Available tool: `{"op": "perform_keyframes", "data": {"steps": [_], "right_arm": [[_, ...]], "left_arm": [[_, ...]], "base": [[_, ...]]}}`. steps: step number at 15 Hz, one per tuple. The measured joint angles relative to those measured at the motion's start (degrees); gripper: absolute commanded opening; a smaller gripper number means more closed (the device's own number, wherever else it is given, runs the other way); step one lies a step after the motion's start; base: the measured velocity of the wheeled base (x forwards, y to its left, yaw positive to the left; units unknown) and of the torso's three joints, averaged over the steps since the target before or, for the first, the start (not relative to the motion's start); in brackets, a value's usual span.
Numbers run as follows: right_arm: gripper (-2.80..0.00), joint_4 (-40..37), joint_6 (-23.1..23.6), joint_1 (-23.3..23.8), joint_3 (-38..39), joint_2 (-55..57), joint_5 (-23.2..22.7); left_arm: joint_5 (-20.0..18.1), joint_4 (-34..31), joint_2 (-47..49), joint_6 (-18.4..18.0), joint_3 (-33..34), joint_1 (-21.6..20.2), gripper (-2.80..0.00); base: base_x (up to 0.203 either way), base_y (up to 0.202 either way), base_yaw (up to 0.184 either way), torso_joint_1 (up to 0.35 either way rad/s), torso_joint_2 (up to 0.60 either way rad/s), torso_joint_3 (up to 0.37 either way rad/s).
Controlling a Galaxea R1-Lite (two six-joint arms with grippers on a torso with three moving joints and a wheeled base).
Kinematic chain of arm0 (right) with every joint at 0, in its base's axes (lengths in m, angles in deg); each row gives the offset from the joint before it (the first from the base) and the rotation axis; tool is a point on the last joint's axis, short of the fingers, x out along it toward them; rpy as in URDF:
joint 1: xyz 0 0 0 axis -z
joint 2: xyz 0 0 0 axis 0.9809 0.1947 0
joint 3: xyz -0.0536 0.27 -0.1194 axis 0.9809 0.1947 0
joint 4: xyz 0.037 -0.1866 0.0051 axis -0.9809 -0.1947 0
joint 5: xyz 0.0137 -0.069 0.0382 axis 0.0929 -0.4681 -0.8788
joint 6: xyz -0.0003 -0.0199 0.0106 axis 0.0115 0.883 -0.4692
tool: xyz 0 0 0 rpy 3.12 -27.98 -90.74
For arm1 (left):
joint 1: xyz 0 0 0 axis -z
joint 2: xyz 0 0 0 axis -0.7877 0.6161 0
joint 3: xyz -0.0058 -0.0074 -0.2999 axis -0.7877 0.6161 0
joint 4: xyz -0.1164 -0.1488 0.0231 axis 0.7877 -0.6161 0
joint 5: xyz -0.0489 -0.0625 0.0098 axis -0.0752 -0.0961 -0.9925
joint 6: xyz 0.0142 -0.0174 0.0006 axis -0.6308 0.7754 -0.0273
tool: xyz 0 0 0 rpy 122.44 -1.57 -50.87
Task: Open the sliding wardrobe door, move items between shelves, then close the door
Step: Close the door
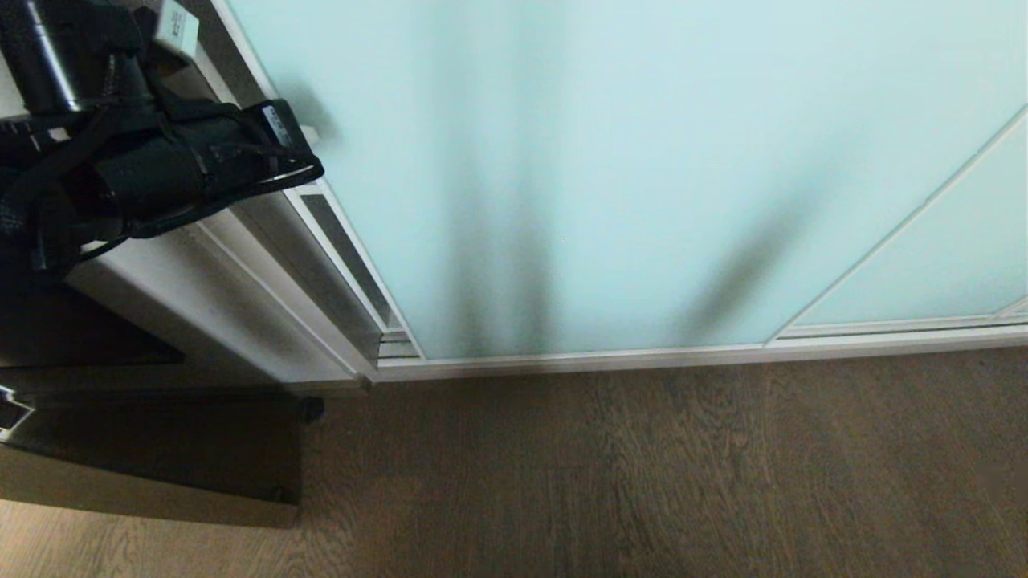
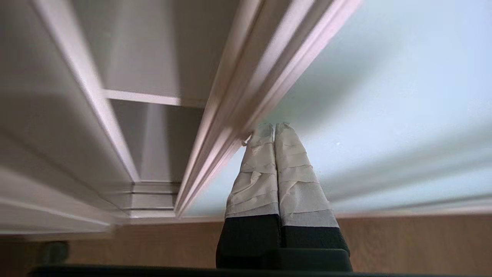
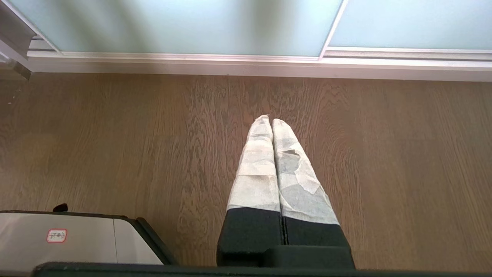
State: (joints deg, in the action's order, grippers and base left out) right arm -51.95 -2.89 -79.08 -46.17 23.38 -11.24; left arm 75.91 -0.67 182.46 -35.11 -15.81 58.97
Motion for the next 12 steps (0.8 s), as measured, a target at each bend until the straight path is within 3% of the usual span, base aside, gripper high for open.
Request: {"op": "perform_keyframes", "data": {"steps": [9, 12], "right_arm": [[-2.80, 0.0, 0.0, 0.0, 0.0, 0.0, 0.0], [-2.80, 0.0, 0.0, 0.0, 0.0, 0.0, 0.0]], "left_arm": [[-0.8, -0.3, -3.1, 0.4, 3.2, -5.6, -2.80], [-4.2, -1.5, -6.7, 0.7, 3.6, -5.2, -2.80]], "base": [[0.000, 0.000, 0.000, 0.000, 0.00, 0.000], [0.000, 0.000, 0.000, 0.000, 0.00, 0.000]]}}
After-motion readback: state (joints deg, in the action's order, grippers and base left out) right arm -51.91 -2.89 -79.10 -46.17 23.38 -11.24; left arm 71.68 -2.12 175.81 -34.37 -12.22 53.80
